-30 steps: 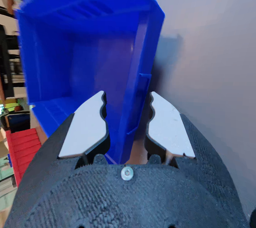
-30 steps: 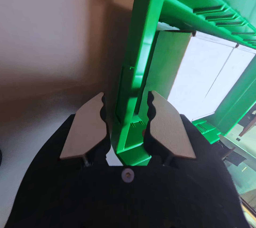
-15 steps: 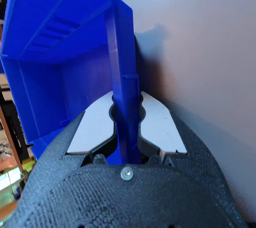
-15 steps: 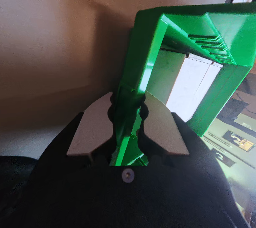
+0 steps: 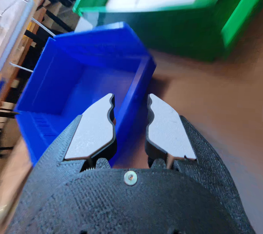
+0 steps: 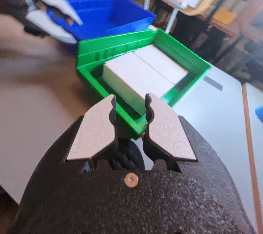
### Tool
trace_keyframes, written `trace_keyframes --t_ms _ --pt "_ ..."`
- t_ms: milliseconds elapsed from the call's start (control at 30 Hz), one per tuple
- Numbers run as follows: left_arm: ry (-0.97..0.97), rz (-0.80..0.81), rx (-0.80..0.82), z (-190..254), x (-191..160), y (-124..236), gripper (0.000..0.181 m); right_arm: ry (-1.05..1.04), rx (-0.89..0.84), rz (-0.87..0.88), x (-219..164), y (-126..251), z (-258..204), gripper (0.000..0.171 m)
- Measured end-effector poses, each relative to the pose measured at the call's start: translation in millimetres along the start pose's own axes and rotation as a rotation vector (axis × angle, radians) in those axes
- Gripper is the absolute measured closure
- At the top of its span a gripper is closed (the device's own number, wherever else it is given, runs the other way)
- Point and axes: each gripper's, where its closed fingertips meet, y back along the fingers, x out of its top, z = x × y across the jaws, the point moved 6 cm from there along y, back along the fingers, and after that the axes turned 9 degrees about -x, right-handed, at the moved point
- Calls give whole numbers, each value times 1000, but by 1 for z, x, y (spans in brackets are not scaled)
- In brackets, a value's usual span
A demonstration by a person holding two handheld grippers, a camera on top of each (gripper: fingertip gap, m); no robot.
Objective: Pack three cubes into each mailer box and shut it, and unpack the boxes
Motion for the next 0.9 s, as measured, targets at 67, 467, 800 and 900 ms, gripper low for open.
trace_keyframes --t_ms 67,467,800,900 --pt "225 149 -100 21 22 9 137 -215 -70 -7 -15 4 27 124" --pt "575 205 114 61 70 -52 163 -240 -278 -187 -51 -47 34 154" --pt "441 306 274 42 94 51 166 -138 -290 39 48 -6 11 155" --pt "437 297 364 22 89 111 166 -125 -202 137 101 -9 -12 155"
